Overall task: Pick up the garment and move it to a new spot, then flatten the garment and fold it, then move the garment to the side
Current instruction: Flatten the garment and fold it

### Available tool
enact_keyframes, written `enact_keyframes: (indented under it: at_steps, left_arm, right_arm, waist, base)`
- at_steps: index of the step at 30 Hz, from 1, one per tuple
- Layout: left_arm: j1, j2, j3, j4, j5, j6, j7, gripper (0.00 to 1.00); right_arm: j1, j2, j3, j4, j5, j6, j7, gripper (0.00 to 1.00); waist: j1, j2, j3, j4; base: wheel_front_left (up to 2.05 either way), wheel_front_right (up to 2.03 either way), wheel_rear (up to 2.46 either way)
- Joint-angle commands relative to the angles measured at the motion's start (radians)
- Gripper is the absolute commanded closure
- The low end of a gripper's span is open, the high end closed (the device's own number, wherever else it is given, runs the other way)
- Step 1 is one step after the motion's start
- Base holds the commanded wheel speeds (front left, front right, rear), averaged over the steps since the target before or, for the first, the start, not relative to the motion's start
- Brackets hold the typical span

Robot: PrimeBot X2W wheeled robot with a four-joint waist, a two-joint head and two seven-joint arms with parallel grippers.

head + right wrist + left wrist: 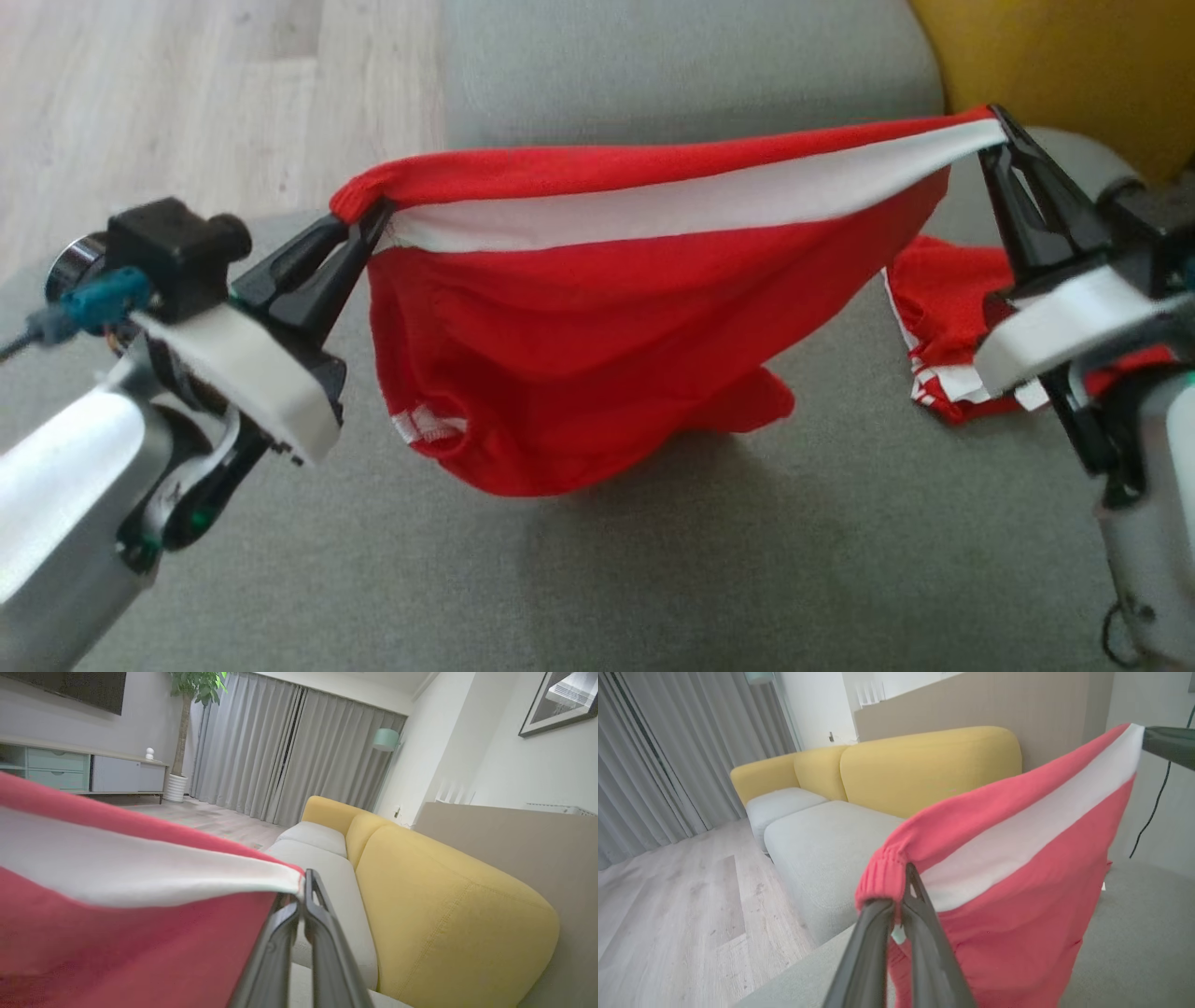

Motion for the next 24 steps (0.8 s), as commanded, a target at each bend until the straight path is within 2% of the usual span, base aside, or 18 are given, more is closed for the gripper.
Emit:
enact_keyframes:
  at_steps: [1,5,9,12,13,15,18,19,24]
  left_arm:
    - [-0.087,0.027,0.064,-0.003,-0.014,-0.005,0.011,1.00]
    - [-0.226,-0.022,0.073,0.110,-0.007,-0.059,0.043,1.00]
    - [-0.433,-0.109,0.100,0.333,0.022,-0.124,0.019,1.00]
    - [-0.588,-0.169,0.118,0.511,0.063,-0.162,-0.040,1.00]
    - [-0.679,-0.208,0.128,0.614,0.088,-0.178,-0.092,1.00]
    - [-0.754,-0.245,0.133,0.703,0.109,-0.196,-0.157,1.00]
    - [-0.822,-0.291,0.121,0.809,0.131,-0.219,-0.243,1.00]
    - [-0.822,-0.291,0.121,0.809,0.131,-0.219,-0.243,1.00]
    - [-0.796,-0.355,0.044,0.953,0.128,-0.241,-0.294,1.00]
  right_arm:
    - [-0.078,-0.013,0.016,-0.020,0.015,0.007,0.011,1.00]
    - [-0.240,-0.031,0.046,0.073,0.044,0.007,0.015,1.00]
    - [-0.484,-0.017,0.072,0.234,0.062,0.007,-0.026,1.00]
    - [-0.666,-0.005,0.091,0.393,0.048,0.007,-0.096,1.00]
    - [-0.771,0.007,0.088,0.499,0.025,0.007,-0.155,1.00]
    - [-0.852,0.024,0.074,0.597,0.003,0.007,-0.217,1.00]
    - [-0.921,0.049,0.066,0.717,-0.030,0.007,-0.291,1.00]
    - [-0.921,0.049,0.066,0.717,-0.030,0.007,-0.291,1.00]
    - [-0.906,0.079,0.084,0.897,-0.061,0.007,-0.361,1.00]
  waist:
    - [0.0000,0.0000,0.034,-0.002]
    - [0.0000,0.0000,0.157,-0.008]
    - [0.0000,0.0000,0.294,-0.014]
    - [0.0000,0.0000,0.368,-0.022]
    - [0.0000,0.0000,0.407,-0.023]
    - [0.0000,0.0000,0.432,-0.020]
    - [0.0000,0.0000,0.453,-0.014]
    - [0.0000,0.0000,0.453,-0.014]
    - [0.0000,0.0000,0.453,-0.003]
  base:
    - [0.00,0.00,0.00]
    - [0.00,0.00,0.00]
    - [0.00,0.00,0.00]
    - [0.00,0.00,0.00]
    - [0.00,0.00,0.00]
    - [0.00,0.00,0.00]
    - [0.00,0.00,0.00]
    - [0.00,0.00,0.00]
    - [0.00,0.00,0.00]
